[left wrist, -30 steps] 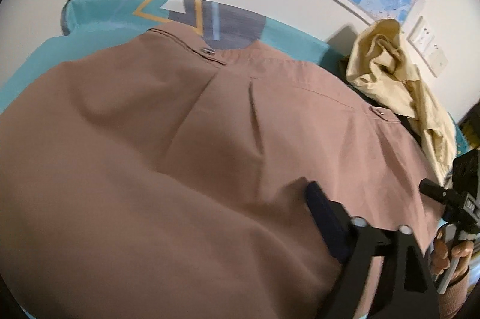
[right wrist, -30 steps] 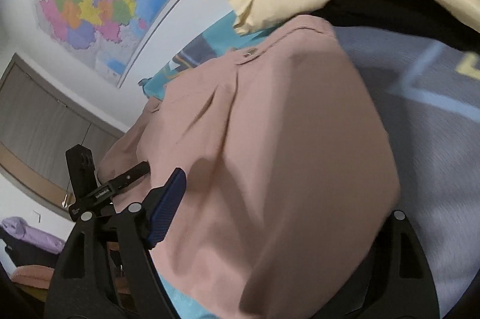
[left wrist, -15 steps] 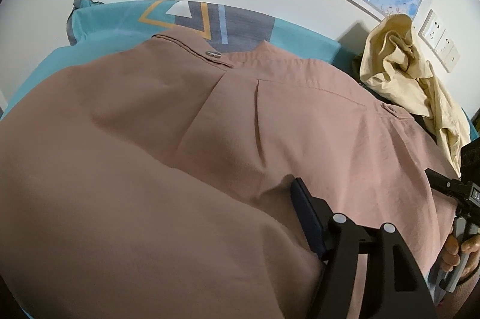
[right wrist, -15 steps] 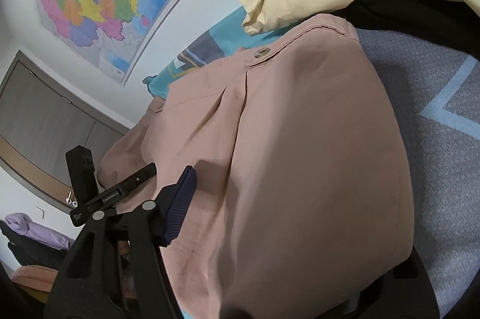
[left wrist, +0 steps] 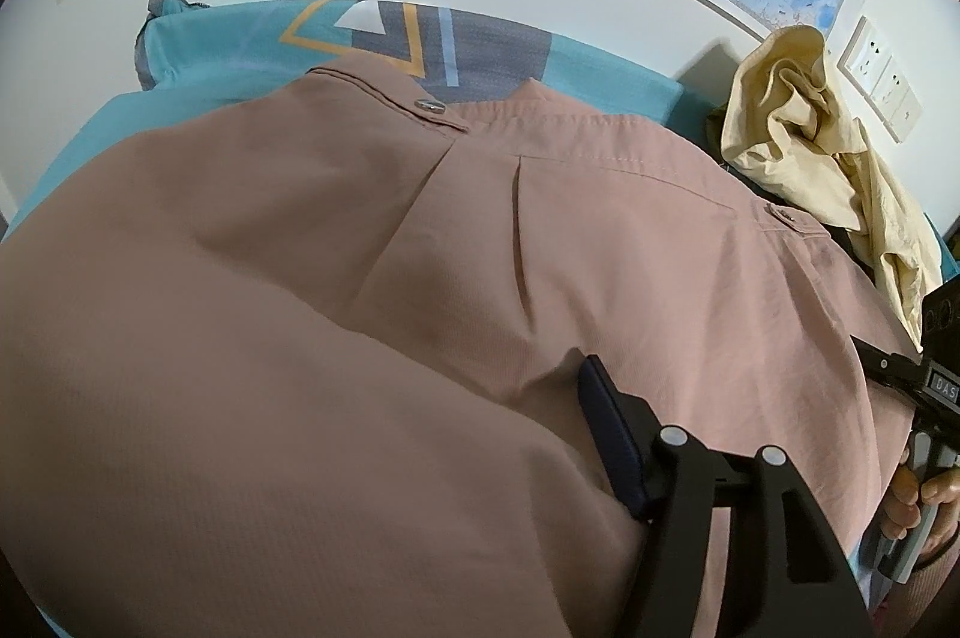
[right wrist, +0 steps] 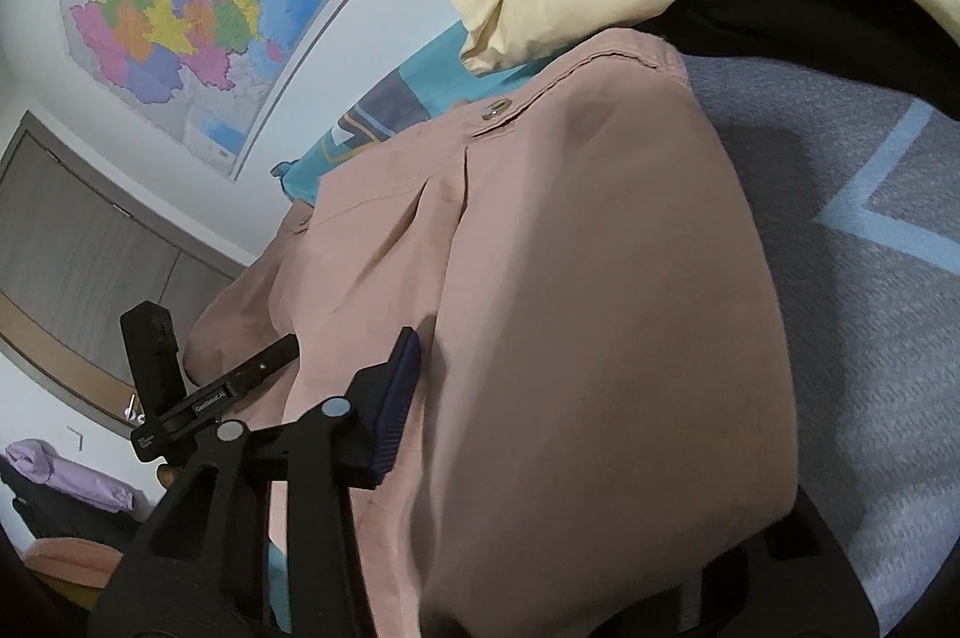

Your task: Fold large clothes

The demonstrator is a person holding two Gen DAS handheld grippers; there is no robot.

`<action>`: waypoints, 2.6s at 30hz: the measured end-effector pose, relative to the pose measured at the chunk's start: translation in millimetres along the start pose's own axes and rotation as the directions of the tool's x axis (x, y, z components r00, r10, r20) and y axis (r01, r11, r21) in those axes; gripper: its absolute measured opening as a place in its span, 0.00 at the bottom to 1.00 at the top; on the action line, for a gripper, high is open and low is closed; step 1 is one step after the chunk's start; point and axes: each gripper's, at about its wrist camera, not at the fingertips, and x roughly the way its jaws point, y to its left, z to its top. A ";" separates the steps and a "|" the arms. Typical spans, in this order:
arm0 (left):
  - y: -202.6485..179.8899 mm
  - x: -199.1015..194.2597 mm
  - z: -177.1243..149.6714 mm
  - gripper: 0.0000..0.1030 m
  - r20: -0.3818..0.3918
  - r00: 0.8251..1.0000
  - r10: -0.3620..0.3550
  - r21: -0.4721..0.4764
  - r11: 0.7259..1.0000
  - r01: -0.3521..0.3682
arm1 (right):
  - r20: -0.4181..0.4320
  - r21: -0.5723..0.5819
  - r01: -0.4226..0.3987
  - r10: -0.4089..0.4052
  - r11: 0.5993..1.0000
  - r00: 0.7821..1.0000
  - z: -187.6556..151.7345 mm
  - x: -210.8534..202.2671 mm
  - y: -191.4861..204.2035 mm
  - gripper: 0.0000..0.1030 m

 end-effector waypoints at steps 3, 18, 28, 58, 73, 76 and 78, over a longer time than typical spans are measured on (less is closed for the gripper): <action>4.6 -1.9 -0.2 0.41 -0.010 1.000 -0.012 -0.016 1.000 0.012 | 0.009 -0.007 0.012 -0.012 1.000 1.000 0.5 -2.8 2.5 0.20; 48.7 -15.5 -8.9 0.41 -0.016 0.995 -0.103 -0.109 0.989 0.101 | -0.009 -0.044 0.074 -0.075 0.996 0.997 2.2 1.4 3.3 0.37; 41.8 -26.3 -10.6 0.61 -0.011 0.999 -0.043 0.000 0.999 0.043 | 0.263 -0.178 0.384 -0.332 0.906 0.906 0.6 -66.4 50.1 0.62; 74.7 -11.9 78.6 0.09 0.060 0.994 0.088 0.140 0.986 -0.095 | 0.148 -0.348 0.394 -0.365 0.851 0.919 42.2 57.6 76.7 0.02; 77.8 -64.9 47.5 0.57 0.198 0.976 0.086 0.189 0.974 -0.124 | 0.147 -0.483 0.305 -0.268 0.821 0.952 10.8 27.5 122.1 0.47; 64.3 -60.5 37.7 0.57 0.176 0.982 0.068 0.251 0.961 -0.112 | 0.094 -0.533 0.308 -0.307 0.788 0.947 5.2 52.4 125.4 0.46; 60.4 -47.9 35.3 0.57 0.137 0.988 0.067 0.257 0.961 -0.101 | 0.074 -0.519 0.332 -0.345 0.788 0.936 8.8 67.2 115.9 0.43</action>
